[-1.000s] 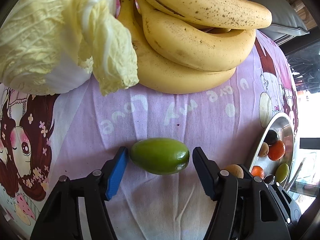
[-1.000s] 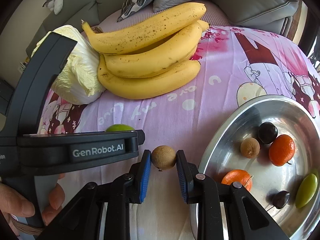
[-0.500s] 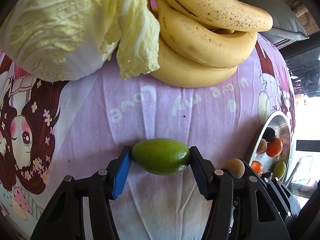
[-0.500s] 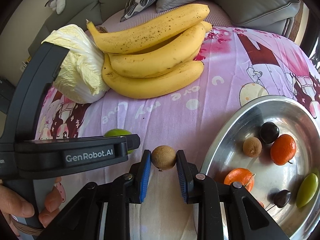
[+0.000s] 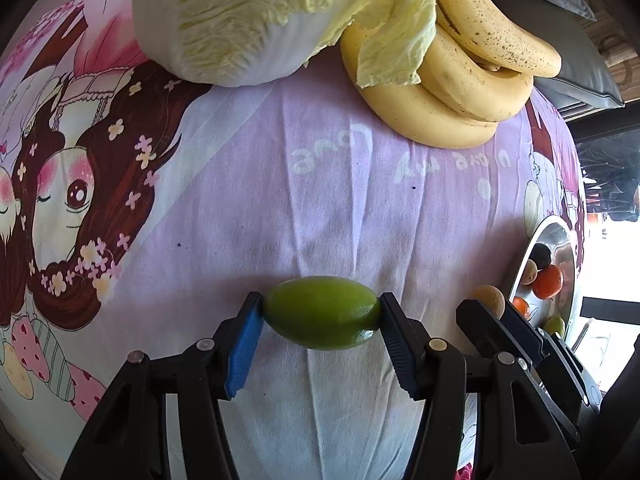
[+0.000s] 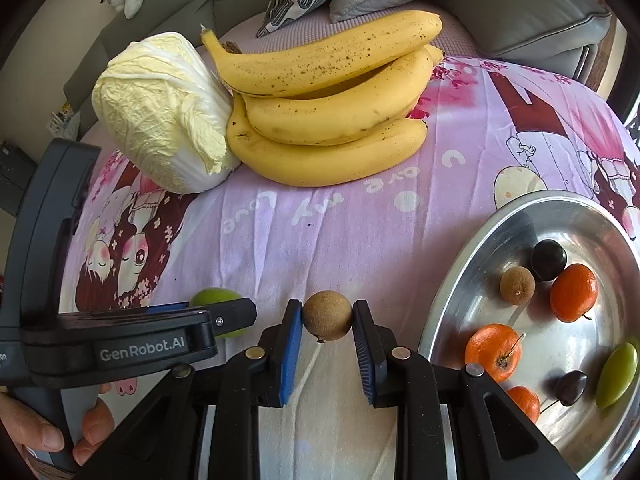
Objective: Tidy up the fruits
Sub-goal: 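Carry the brown fruit and green fruit over the steel bowl with both grippers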
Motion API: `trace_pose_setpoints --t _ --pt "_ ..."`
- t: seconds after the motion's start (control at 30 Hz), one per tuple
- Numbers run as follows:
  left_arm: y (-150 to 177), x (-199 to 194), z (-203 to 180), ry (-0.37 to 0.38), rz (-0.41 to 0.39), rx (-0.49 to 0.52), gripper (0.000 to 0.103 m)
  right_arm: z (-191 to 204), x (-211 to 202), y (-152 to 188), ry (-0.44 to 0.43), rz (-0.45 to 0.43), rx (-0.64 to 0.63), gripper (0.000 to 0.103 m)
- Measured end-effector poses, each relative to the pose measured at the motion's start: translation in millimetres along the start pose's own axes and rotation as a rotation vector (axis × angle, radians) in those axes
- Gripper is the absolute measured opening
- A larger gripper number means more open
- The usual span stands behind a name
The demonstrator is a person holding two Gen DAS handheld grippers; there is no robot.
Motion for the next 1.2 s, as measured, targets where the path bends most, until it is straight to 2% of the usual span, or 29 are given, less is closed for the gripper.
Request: trace_pose_setpoints --t 0.27,0.6,0.93,1.2 --pt "27.9 6.7 15.8 -0.014 0.019 -0.030 0.060 1.4 2.9 17.7 0.005 0.049 0.008 0.028" --pt "75.3 6.3 12.7 -0.007 0.022 -0.047 0.060 -5.0 -13.4 39.0 0.024 0.080 0.014 0.028" --pt "110.6 8.3 -44.4 -0.007 0.001 -0.029 0.060 -18.3 -46.3 50.3 0.029 0.055 0.028 0.028" --pt "126.3 2.3 -88.9 -0.018 -0.009 -0.018 0.060 -30.1 -63.1 56.6 0.020 0.041 0.049 0.028"
Point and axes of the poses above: each gripper's, at about its wrist camera, not at the fingertips, and x roughly the way its jaws point, z to its left, y to its underside, the point moved 2 cm from there along x, roughly the way its jaws point, and after that the axes turned 1 degree about y, right-handed, at the moved point
